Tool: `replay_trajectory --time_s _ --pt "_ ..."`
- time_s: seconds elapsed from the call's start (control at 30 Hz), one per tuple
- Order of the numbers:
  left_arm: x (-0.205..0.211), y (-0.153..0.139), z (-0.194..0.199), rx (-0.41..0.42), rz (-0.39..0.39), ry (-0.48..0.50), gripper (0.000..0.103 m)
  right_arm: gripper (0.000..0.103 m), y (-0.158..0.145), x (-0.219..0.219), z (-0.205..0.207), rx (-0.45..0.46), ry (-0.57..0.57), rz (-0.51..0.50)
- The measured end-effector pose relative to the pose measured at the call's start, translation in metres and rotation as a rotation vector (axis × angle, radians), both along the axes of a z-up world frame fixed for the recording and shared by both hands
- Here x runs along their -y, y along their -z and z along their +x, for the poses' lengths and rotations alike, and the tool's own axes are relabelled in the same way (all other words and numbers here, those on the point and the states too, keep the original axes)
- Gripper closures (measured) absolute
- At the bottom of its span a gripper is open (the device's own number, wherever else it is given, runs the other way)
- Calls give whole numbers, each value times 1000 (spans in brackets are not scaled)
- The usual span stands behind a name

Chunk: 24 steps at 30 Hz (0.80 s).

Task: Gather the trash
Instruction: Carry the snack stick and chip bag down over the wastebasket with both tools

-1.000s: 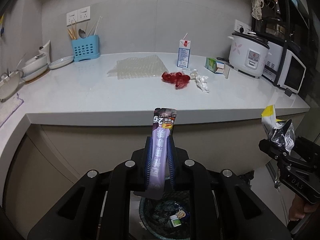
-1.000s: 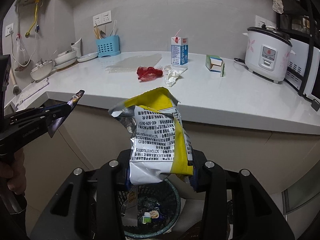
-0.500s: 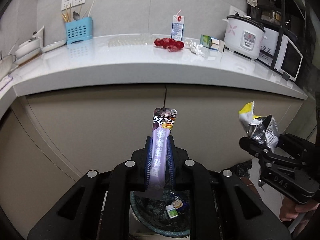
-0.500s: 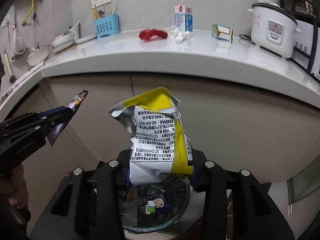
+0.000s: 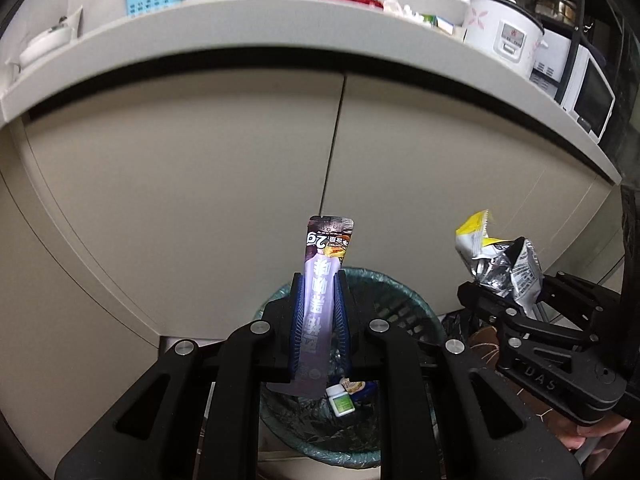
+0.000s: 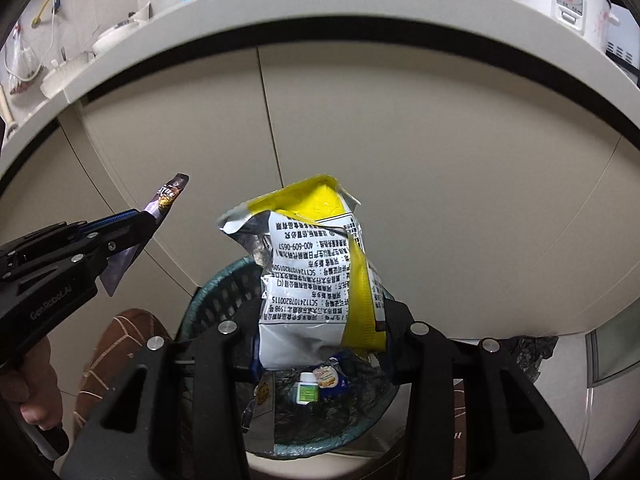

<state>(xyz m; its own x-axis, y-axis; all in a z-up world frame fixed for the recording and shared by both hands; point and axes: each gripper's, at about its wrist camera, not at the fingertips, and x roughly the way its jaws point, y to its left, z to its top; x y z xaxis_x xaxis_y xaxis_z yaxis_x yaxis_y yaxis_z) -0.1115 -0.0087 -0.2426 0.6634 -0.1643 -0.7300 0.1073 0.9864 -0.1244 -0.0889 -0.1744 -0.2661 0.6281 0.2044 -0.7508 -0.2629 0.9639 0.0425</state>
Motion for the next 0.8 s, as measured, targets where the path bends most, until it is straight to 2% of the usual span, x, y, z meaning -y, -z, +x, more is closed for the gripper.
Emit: replay_trajectory --time_s 0.33,0.53,0.8 --pt "-3 36 8 -64 -5 -3 89 63 43 -15 14 -88 -3 -17" --pt "-5 42 8 -80 -2 -7 89 62 57 -27 22 -135 -28 -24" --pt "-10 47 15 -103 -2 -13 89 53 65 -32 22 -156 -43 -6"
